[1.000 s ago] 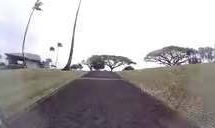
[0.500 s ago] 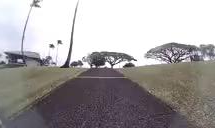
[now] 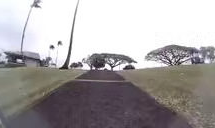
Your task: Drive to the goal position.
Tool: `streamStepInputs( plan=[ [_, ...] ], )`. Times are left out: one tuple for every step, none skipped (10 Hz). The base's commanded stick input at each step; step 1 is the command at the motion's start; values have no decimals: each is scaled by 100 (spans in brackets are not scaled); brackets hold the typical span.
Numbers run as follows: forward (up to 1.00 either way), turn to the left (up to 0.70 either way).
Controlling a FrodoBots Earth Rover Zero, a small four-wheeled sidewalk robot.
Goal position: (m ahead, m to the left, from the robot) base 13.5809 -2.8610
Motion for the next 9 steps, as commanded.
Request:
streamStepInputs(
  plan=[
    [70, 0],
    [70, 0],
    [70, 0],
    [70, 0],
    [70, 0],
    [70, 0],
    [70, 0],
    [70, 0],
    [70, 0]
  ],
)
